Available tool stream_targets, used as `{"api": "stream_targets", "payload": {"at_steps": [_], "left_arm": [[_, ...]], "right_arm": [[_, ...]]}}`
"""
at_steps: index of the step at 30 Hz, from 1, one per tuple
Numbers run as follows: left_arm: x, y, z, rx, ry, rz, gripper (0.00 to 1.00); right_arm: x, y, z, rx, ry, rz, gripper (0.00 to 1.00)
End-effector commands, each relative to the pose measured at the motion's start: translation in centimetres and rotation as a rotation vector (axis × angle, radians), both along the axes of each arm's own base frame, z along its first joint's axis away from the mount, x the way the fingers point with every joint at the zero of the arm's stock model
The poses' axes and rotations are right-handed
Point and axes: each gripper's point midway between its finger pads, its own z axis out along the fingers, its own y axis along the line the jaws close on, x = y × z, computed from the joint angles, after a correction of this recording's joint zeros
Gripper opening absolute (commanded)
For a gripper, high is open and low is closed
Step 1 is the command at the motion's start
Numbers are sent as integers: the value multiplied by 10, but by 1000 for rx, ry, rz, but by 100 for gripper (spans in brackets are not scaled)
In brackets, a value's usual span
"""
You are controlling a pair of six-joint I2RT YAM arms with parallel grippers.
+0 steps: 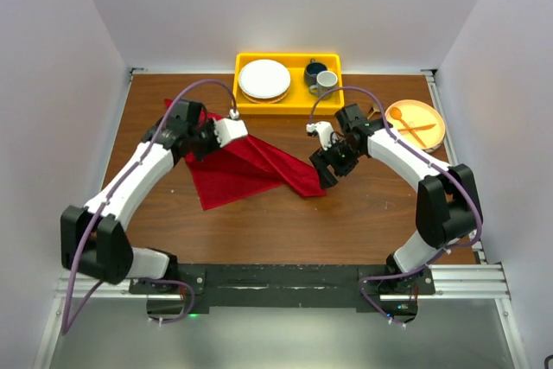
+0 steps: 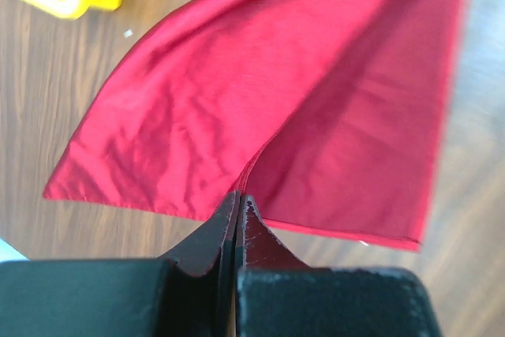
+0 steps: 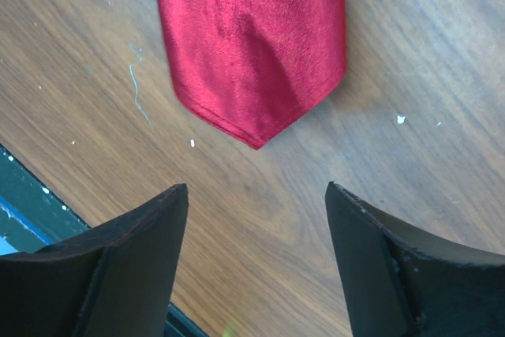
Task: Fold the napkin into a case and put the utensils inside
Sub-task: Pick up the crumpled napkin from the center of the board.
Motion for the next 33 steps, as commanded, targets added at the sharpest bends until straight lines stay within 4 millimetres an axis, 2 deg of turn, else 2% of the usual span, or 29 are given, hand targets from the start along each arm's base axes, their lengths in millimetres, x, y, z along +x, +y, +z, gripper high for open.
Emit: {"api": "stream_targets", "payload": {"at_steps": [1, 2, 3, 4, 5, 6, 7, 8, 9, 11, 14, 17, 20, 26, 33], "left_arm": [[48, 9, 10, -112, -17, 178, 0], [65, 15, 5, -137, -11, 260, 0], [81, 19, 20, -171, -40, 296, 0], [94, 33, 22, -192, -41, 355, 0], [104, 37, 13, -221, 2, 407, 0], [119, 41, 28, -246, -26, 427, 0], [125, 49, 27, -253, -17, 458, 0], [130, 52, 16, -250, 20, 486, 0], [139, 56, 24, -256, 2, 498, 0], [145, 61, 13, -239, 20, 522, 0], [152, 70, 7, -216, 22, 558, 0], [156, 74, 0, -208, 41, 579, 0], [161, 77, -4, -203, 59, 592, 0], [166, 79, -10, -207, 81, 595, 0], [167, 78, -11, -204, 87, 588, 0]], "right_arm": [[8, 11, 9, 58, -72, 43, 79], [7, 11, 6, 55, -73, 52, 80], [7, 8, 3, 45, -78, 61, 81], [8, 8, 1, 39, -85, 66, 82], [8, 8, -2, 35, -88, 72, 82], [9, 7, -4, 31, -95, 78, 83], [11, 7, -5, 25, -104, 82, 83], [14, 9, -5, 28, -116, 85, 83], [14, 11, -6, 26, -118, 94, 83], [20, 16, -4, 33, -134, 102, 83], [26, 26, -5, 34, -142, 133, 82], [23, 37, -7, 37, -140, 184, 78], [9, 52, -10, 37, -158, 263, 72], [-10, 60, -23, -9, -178, 367, 66], [-7, 61, -48, -77, -174, 397, 69]]}}
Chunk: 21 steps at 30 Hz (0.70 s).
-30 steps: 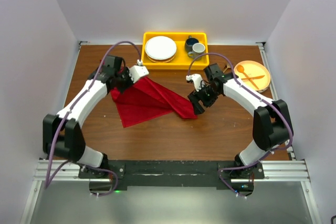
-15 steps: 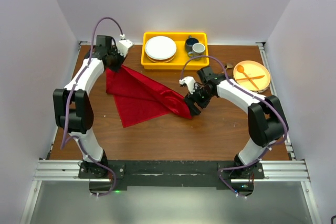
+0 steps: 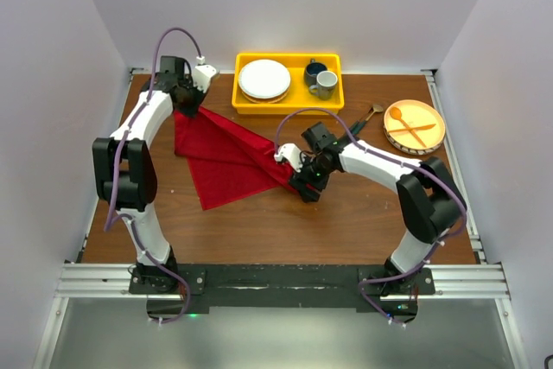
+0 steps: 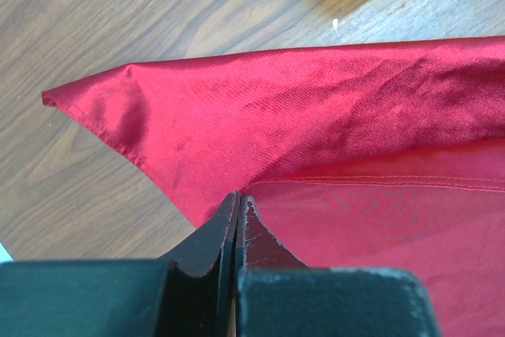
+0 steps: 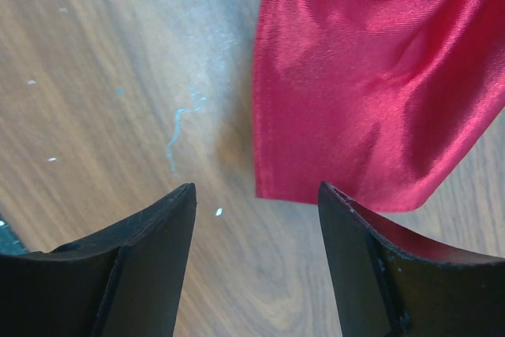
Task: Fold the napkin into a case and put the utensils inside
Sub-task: Pick up the crumpled napkin from the center of the board.
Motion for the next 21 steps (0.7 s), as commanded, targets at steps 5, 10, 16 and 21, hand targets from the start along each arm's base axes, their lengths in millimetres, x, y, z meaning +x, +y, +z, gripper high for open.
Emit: {"api": "stream_targets", "payload": {"at_steps": [5, 10, 16, 21], "left_arm": [[8, 4, 15, -19, -33, 19, 0], [3, 4, 28, -41, -54, 8, 0], [-6, -1, 101, -82, -192, -32, 0], [-30, -1, 193, -88, -398, -44, 0]], "right_arm": [[17, 0, -28, -89, -130, 11, 66], [29, -3, -25, -122, -188, -36, 19], [64, 3, 67, -14, -356, -150, 0], [100, -4, 178, 117, -519, -260, 0]]}}
